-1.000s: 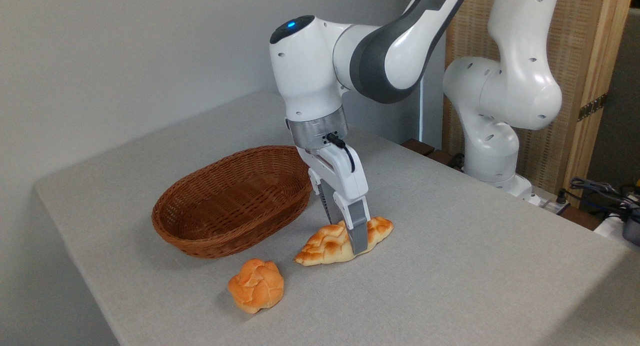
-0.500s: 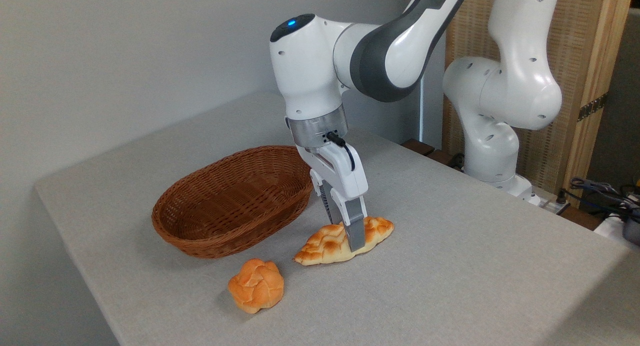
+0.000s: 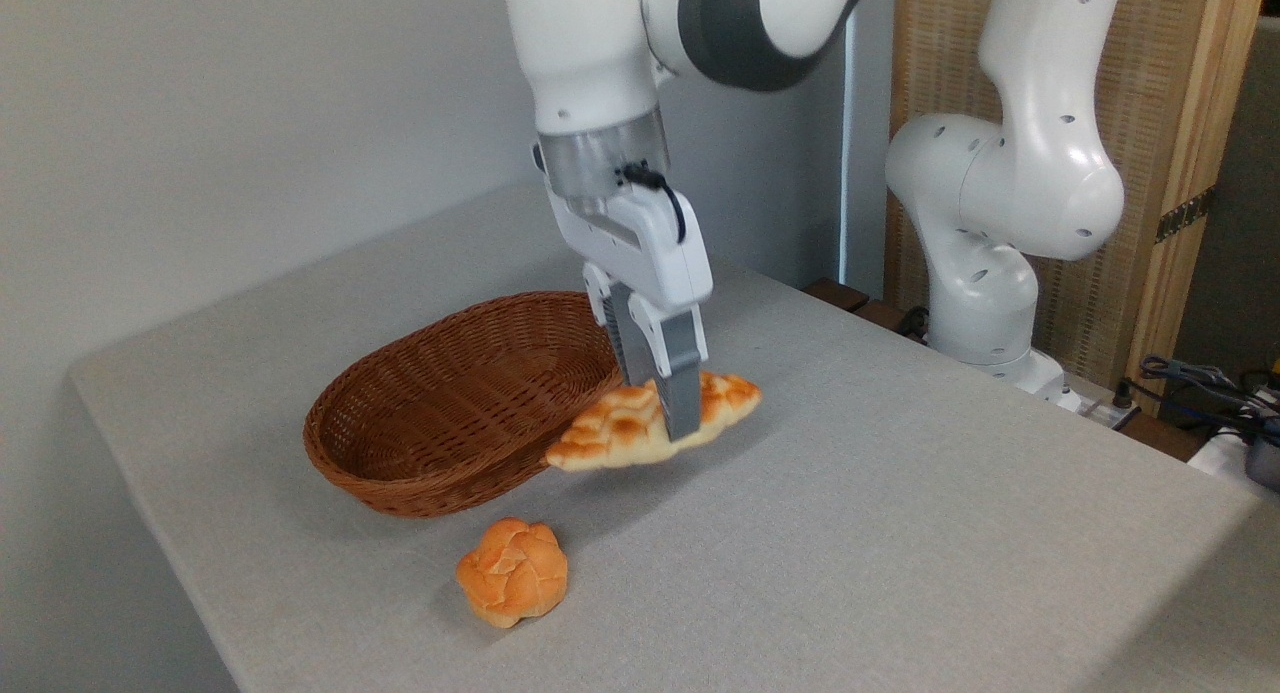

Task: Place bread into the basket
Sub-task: 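Lift the braided loaf and carry it over the basket, then lower the loaf into the basket and open the gripper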

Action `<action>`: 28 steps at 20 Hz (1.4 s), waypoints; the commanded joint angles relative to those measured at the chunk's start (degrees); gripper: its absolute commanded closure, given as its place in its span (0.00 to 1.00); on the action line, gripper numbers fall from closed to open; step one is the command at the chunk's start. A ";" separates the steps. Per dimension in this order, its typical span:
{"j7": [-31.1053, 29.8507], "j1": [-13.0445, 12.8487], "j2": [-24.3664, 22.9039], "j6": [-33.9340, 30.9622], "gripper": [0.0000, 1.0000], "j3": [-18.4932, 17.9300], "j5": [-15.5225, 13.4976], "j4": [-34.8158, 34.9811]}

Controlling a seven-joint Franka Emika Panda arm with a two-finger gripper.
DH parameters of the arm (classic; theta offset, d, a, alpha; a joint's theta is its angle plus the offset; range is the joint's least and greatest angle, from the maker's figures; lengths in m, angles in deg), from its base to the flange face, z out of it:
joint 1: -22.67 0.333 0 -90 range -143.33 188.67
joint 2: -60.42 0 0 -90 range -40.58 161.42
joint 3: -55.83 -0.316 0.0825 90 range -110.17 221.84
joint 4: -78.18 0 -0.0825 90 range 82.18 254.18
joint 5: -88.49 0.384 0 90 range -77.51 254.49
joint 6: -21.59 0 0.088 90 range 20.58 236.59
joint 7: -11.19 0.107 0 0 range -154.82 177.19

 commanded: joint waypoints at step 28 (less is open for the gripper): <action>-28.90 -9.93 22.53 0.07 0.00 5.89 -8.94 -21.78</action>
